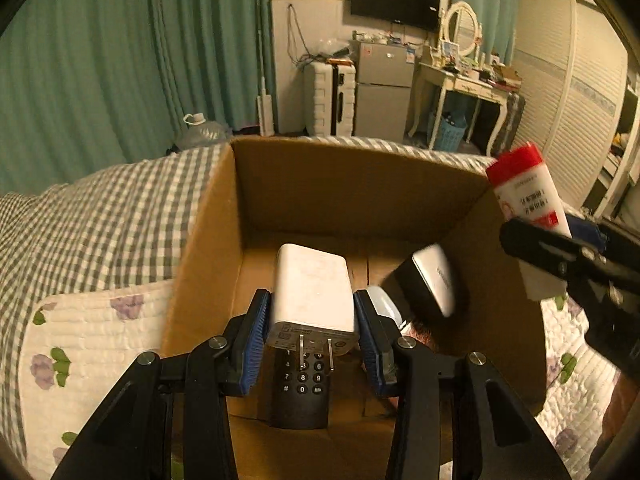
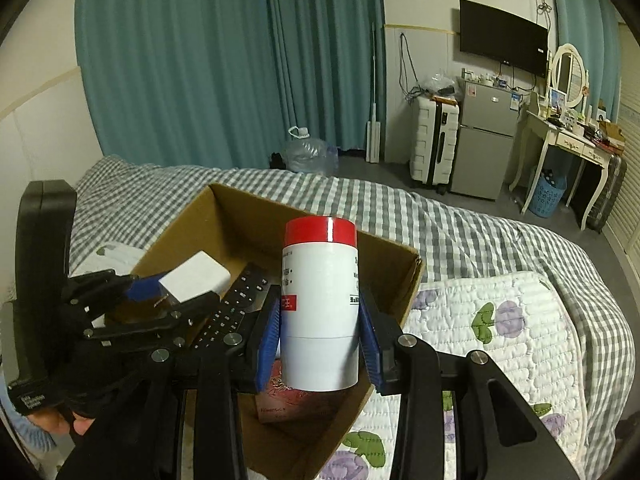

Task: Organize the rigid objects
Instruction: 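Place the white charger and red-capped bottle into the box and release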

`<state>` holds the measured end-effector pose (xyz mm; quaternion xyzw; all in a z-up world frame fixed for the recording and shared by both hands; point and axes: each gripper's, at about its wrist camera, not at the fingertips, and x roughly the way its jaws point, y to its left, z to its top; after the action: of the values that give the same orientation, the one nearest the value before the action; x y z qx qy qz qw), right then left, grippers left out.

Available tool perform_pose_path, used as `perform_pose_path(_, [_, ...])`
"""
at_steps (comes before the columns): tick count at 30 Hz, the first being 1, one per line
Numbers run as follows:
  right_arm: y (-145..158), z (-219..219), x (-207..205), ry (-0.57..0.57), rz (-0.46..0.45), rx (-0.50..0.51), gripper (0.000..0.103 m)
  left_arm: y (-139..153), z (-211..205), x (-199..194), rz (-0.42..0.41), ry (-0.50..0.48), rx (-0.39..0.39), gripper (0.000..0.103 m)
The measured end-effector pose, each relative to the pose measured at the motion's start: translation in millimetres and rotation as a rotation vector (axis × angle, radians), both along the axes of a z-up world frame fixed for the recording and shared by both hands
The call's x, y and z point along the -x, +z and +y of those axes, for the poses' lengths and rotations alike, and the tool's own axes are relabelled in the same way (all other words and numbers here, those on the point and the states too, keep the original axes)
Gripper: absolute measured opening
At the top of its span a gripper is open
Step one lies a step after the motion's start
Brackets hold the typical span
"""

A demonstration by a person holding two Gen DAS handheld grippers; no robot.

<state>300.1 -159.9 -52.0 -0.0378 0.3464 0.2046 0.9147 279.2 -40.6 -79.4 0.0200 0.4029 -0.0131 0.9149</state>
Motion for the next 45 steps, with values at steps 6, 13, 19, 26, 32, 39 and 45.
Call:
perform_pose_path(6, [-8,5,-5,-0.010,0.009,0.014,0.036,1,-4,8,0.000,-0.021,-0.021,0.060])
perform_pose_path(13, [-8,6,-5,-0.012,0.003,0.012,0.036,17,9,25,-0.024,0.023,0.007,0.063])
perform_pose_path(19, [-22,15,-11,-0.001,0.023,0.015,0.036,29,16,39,-0.070,0.049,-0.014,0.067])
perform_pose_path(26, [-34,27,-14,0.001,0.019,0.045,0.046,38,28,55,-0.113,0.094,0.004,0.070])
perform_pose_path(32, [-6,28,16,0.009,-0.077,0.059,0.070,48,44,75,-0.109,0.143,0.023,0.070])
perform_pose_path(39, [37,28,87,0.049,-0.191,0.051,0.088,66,63,135,-0.146,0.152,-0.027,0.070])
perform_pose_path(45, [40,42,141,0.110,-0.187,0.056,0.091,66,72,180,-0.144,0.165,-0.031,0.072])
